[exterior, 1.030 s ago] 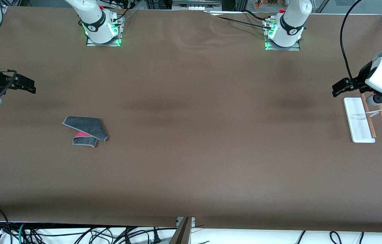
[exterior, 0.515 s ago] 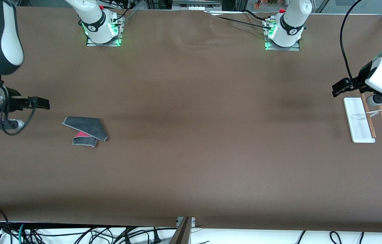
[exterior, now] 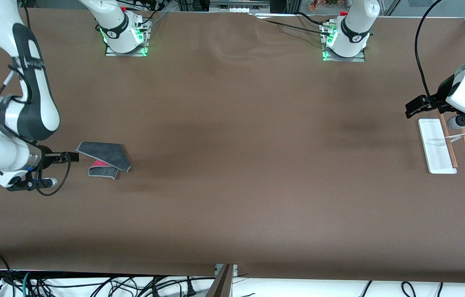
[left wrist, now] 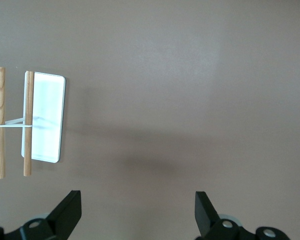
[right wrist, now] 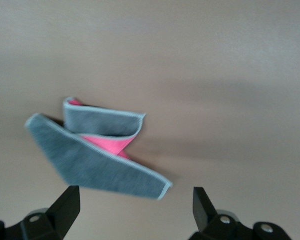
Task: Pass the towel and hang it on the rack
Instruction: 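Move the right gripper down to the grey-pink towel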
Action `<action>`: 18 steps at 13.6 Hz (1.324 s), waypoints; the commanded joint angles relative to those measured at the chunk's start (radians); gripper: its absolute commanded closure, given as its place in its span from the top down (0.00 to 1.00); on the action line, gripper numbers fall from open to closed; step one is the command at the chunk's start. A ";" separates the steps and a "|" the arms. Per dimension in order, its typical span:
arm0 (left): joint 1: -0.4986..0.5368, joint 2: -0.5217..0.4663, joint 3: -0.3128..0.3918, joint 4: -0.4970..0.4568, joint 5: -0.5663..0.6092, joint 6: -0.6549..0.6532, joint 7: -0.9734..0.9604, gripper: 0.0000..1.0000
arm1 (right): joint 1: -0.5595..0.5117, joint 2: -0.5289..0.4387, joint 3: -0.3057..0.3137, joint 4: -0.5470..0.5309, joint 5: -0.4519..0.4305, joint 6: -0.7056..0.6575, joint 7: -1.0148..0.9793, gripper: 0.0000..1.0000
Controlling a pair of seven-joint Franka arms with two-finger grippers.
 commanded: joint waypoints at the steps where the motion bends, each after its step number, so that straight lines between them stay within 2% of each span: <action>1: 0.012 0.002 0.000 0.013 -0.020 -0.009 0.001 1.00 | -0.021 0.035 0.009 0.014 0.000 0.029 -0.038 1.00; 9: 0.019 0.005 0.000 0.011 -0.023 -0.008 0.001 1.00 | -0.018 0.080 0.011 0.013 0.003 0.047 -0.039 1.00; 15: 0.018 0.013 -0.002 0.013 -0.023 -0.005 -0.001 1.00 | -0.018 0.082 0.009 -0.128 0.011 0.153 -0.044 1.00; 18: 0.018 0.013 -0.002 0.013 -0.023 -0.005 -0.001 1.00 | -0.018 0.071 -0.005 -0.183 0.011 0.150 -0.079 1.00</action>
